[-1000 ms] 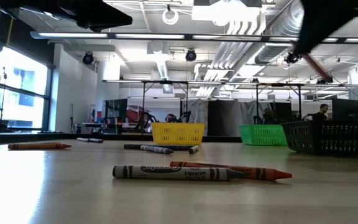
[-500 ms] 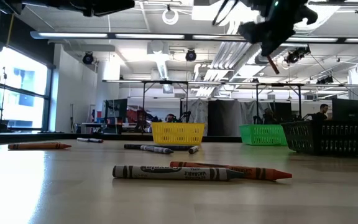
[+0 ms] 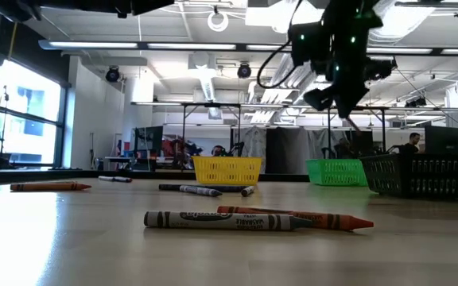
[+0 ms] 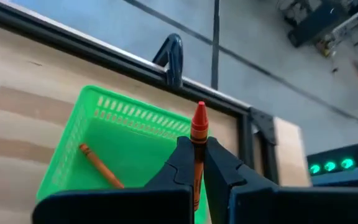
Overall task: Sort crayons
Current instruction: Put the orange crayon into the green bin
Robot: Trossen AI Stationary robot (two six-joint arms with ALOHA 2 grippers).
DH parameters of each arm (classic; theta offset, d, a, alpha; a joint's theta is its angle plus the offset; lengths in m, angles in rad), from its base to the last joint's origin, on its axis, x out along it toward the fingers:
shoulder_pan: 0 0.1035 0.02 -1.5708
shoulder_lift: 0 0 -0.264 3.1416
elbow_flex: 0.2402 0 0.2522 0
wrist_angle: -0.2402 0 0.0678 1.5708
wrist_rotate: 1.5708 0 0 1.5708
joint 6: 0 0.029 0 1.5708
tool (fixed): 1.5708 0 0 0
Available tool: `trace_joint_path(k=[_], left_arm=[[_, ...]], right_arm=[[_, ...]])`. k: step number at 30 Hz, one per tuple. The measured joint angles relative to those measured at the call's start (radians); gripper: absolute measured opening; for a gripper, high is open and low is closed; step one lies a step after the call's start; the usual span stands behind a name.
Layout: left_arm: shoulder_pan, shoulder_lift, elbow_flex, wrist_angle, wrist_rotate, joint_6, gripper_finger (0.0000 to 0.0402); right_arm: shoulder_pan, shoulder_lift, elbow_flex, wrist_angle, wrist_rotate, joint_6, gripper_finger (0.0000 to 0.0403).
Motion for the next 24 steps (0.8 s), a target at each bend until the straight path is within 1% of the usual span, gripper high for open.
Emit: trace_joint_path(k=[5,8,12,14,19,21,24], left_arm=[[0.036,0.000,0.000,-0.023,0.000,0.005,0.0010],[0.053,0.000,0.000,-0.024,0.000,0.007,0.0010],[0.074,0.000,0.000,-0.025,0.000,0.003,0.0010],[0.081,0.000,0.000,-0.025,0.000,0.000,0.0010],[0.090,0.000,0.000,-0.025,0.000,-0.001,0.0010],[0.090,0.000,0.000,-0.025,0.000,-0.001,0.0010],[0.090,0.000,0.000,-0.028,0.000,-0.001,0.0010]], right_arm=[[-0.064,0.000,-0.102,0.262,-0.080,-0.130,0.0001],[-0.092,0.000,-0.164,0.406,-0.110,-0.190,0.0001],[-0.128,0.000,-0.222,0.522,-0.128,-0.223,0.0001],[-0.141,0.000,-0.239,0.548,-0.128,-0.226,0.0001],[-0.153,0.000,-0.243,0.551,-0.130,-0.221,0.0002],[-0.153,0.000,-0.243,0.553,-0.155,-0.216,0.0012],[-0.153,-0.001,-0.243,0.557,-0.200,-0.216,0.0038]])
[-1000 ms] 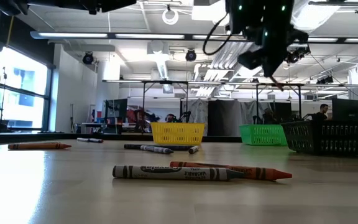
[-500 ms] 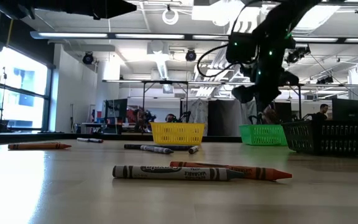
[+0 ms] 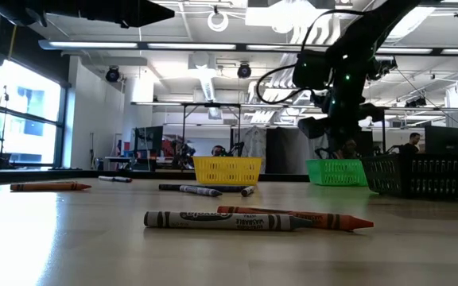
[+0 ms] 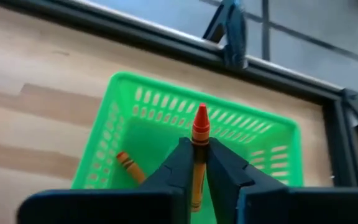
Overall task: Sort crayons
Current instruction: Put the orange crayon into the green bin, then put the gray crayon into the black bin
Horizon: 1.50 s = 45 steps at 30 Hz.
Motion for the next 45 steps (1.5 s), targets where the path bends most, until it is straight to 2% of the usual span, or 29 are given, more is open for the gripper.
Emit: trace_joint_path(k=[6,12,16,20,27,31,35,39,45], left_arm=[[0.000,0.000,0.000,-0.003,0.000,0.000,0.0010],[0.000,0.000,0.000,-0.003,0.000,0.000,0.0010],[0.000,0.000,0.000,-0.008,0.000,0.000,0.0010],[0.000,0.000,0.000,-0.028,0.000,0.000,0.0010],[-0.002,0.000,0.000,-0.042,-0.015,-0.031,0.0010],[-0.006,0.000,0.000,-0.044,-0.016,-0.046,0.0010],[-0.015,0.000,0.000,-0.044,-0.016,-0.057,0.0010],[-0.025,0.000,0.000,-0.044,-0.017,-0.061,0.0010],[-0.032,0.000,0.000,-0.045,-0.018,-0.061,0.0010]], right_arm=[[0.000,-0.073,0.001,-0.004,-0.066,-0.032,0.0086],[0.051,-0.245,0.060,-0.056,-0.240,-0.047,0.0097],[0.195,-0.345,0.076,-0.112,-0.401,0.079,0.0098],[0.443,-0.365,0.077,-0.205,-0.422,0.310,0.0098],[0.863,-0.295,0.077,-0.251,-0.418,0.760,0.0099],[1.030,-0.221,0.077,-0.248,-0.440,1.001,0.0099],[1.145,-0.131,0.077,-0.234,-0.554,1.186,0.0099],[1.221,-0.034,0.076,-0.183,-0.658,1.243,0.0099],[1.267,0.087,0.076,-0.119,-0.812,1.168,0.0099]])
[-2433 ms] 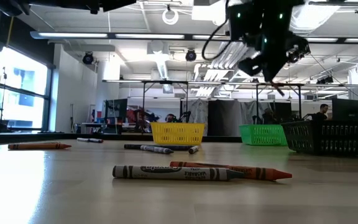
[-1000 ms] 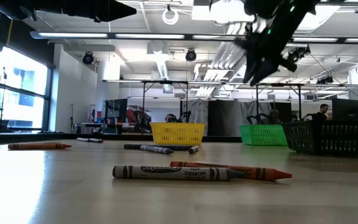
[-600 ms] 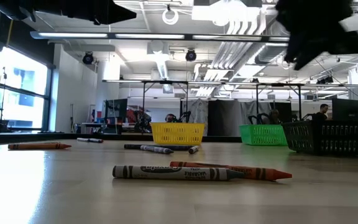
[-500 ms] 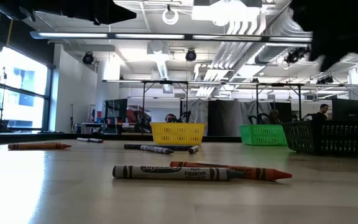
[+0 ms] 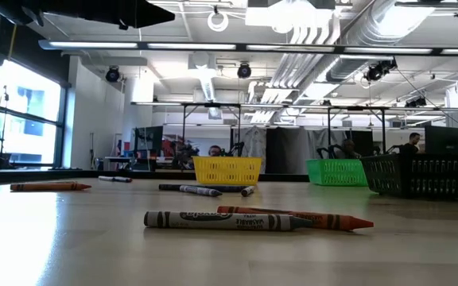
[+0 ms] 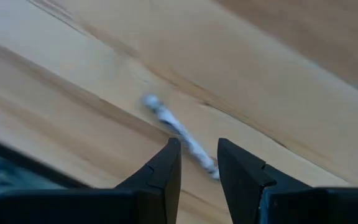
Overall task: Sort crayons
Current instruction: Put the gray crayon into the black bin
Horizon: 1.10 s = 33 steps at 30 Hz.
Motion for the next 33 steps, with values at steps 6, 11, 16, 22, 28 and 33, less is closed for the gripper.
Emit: trace_joint_path(k=[6,11,16,22,28,33], left_arm=[[0.000,0.000,0.000,-0.013,-0.002,0.016,0.0010],[0.000,0.000,0.000,-0.013,-0.002,0.016,0.0010],[0.000,0.000,0.000,-0.013,-0.002,0.016,0.0010],[0.000,0.000,0.000,-0.013,-0.002,0.016,0.0010],[0.000,0.000,0.000,-0.014,-0.002,0.016,0.0010],[0.000,0.000,0.000,-0.014,-0.002,0.017,0.0010]], right_arm=[[0.000,0.081,0.000,0.033,-0.157,-0.056,0.0099],[-0.001,0.094,0.000,0.083,-0.126,-0.075,0.0099],[-0.002,0.090,0.000,0.085,-0.100,-0.075,0.0099],[-0.001,0.090,0.000,0.080,-0.051,-0.079,0.0099],[-0.002,0.091,0.000,0.078,-0.013,-0.086,0.0099],[-0.004,0.106,0.002,0.076,-0.016,-0.056,0.0099]])
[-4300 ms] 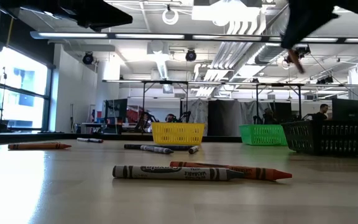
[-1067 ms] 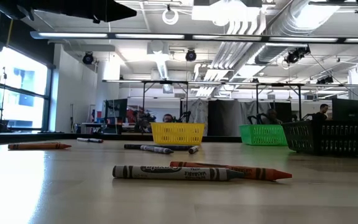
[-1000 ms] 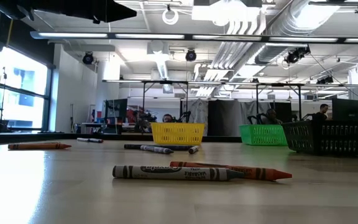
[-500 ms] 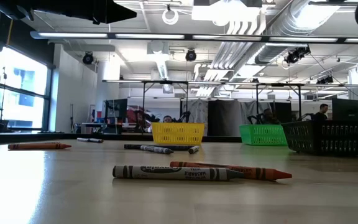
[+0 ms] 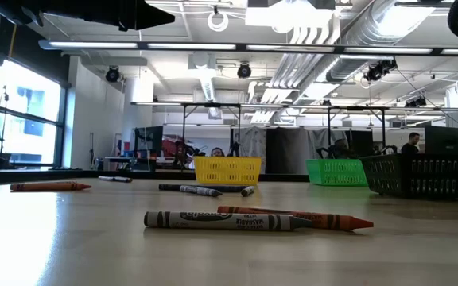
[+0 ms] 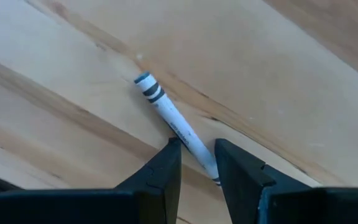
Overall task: Sort crayons
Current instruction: Put the gray crayon into the black bin
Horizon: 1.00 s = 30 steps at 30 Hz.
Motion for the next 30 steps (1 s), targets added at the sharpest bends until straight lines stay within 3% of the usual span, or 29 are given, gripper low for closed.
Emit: trace_joint_path(k=[8,15,20,25,30], left_arm=[[0.000,0.000,0.000,0.000,0.000,0.000,0.0010],[0.000,0.000,0.000,0.000,0.000,-0.001,0.0010],[0.000,0.000,0.000,0.000,0.000,-0.001,0.0010],[0.000,0.000,0.000,-0.001,0.001,-0.001,0.0010],[0.000,0.000,0.000,0.000,0.001,-0.001,0.0010]], right_arm=[[-0.011,0.007,0.002,-0.013,-0.006,0.146,0.0085],[-0.046,0.008,-0.001,0.001,-0.030,0.137,0.0012],[-0.059,-0.001,-0.003,0.008,-0.049,0.133,0.0011],[-0.061,-0.061,-0.004,0.009,0.006,0.130,0.0005],[-0.062,-0.155,-0.003,-0.060,0.191,0.131,0.0002]])
